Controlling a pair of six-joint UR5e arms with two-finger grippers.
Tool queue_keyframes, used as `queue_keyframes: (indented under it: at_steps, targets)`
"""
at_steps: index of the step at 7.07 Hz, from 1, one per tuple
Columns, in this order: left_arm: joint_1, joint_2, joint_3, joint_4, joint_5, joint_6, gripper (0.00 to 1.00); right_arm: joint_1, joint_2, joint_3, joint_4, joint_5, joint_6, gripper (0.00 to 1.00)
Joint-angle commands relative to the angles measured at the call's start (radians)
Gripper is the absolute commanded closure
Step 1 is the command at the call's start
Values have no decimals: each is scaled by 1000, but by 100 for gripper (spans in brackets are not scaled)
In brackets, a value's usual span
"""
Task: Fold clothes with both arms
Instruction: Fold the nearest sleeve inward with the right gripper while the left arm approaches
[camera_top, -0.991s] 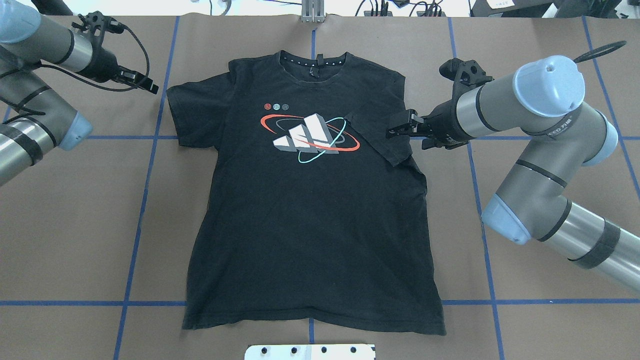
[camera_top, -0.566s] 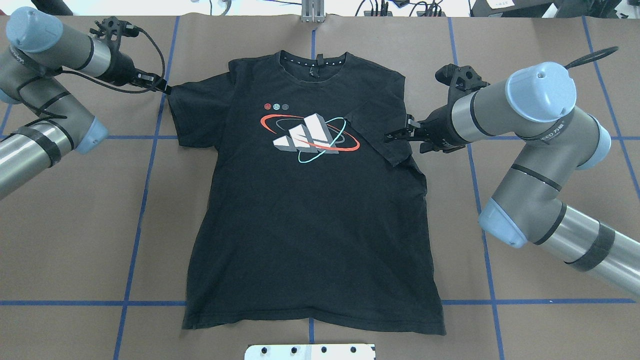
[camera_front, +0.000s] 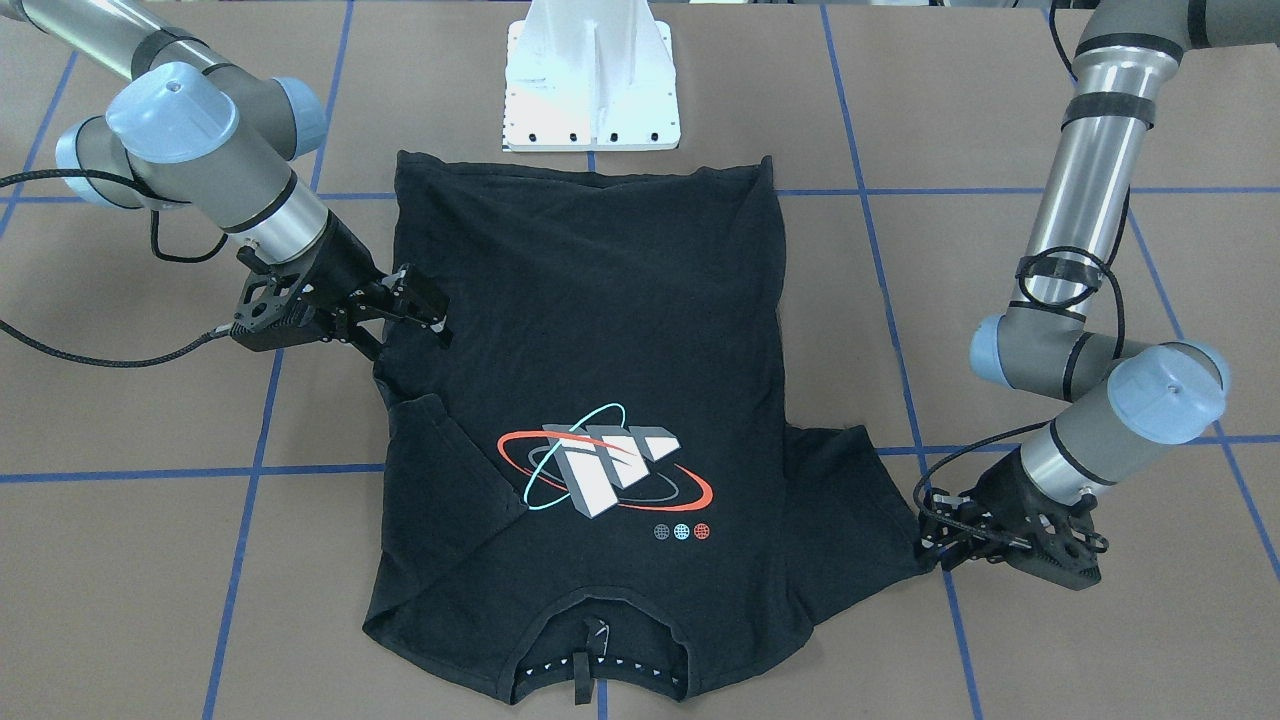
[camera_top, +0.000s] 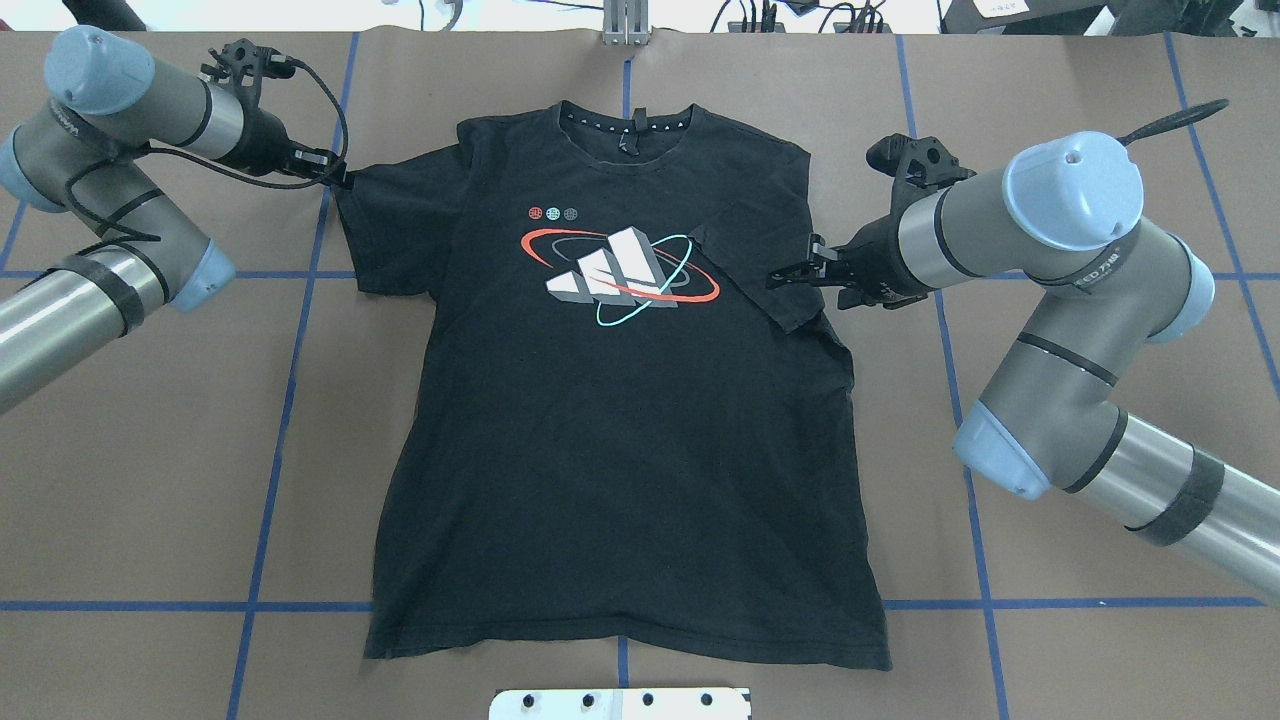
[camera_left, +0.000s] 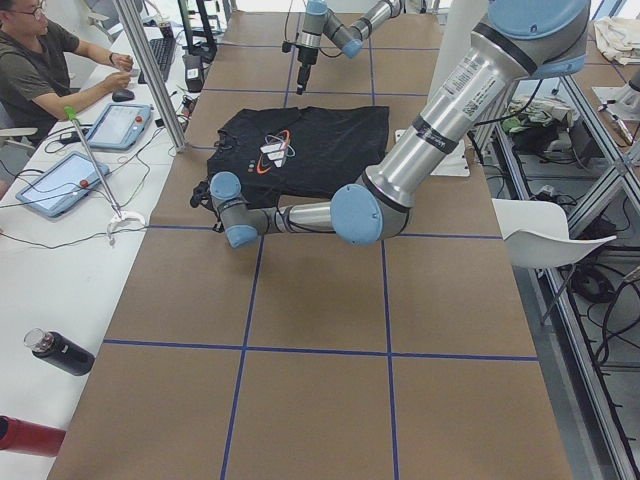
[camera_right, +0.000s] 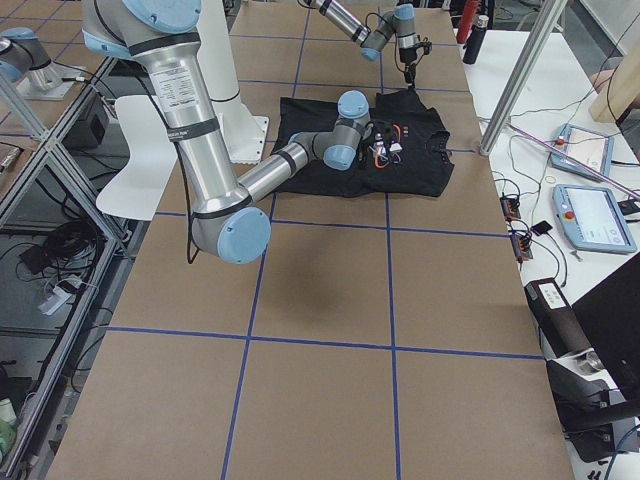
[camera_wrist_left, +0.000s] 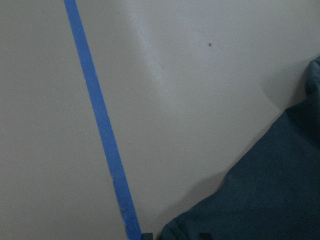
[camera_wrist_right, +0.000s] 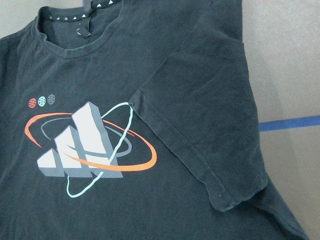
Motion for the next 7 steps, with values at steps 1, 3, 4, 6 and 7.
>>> queue_keyframes:
  at_steps: [1, 3, 4, 6, 7]
  targets:
    - [2, -3, 5, 0, 16, 0, 63, 0, -1, -2, 1, 1, 0, 0]
    - [2, -3, 5, 0, 15, 0, 100, -2, -1, 0, 1, 1, 0, 0]
    - [-5, 0, -8, -3, 3, -14, 100, -2, -1, -2, 1, 1, -1, 0]
    - [-10, 110, -289, 3, -74, -218, 100, -2, 1, 0, 1, 2, -1, 0]
    - [-6, 114, -379, 19, -76, -350, 100, -2, 2, 0, 1, 4, -3, 0]
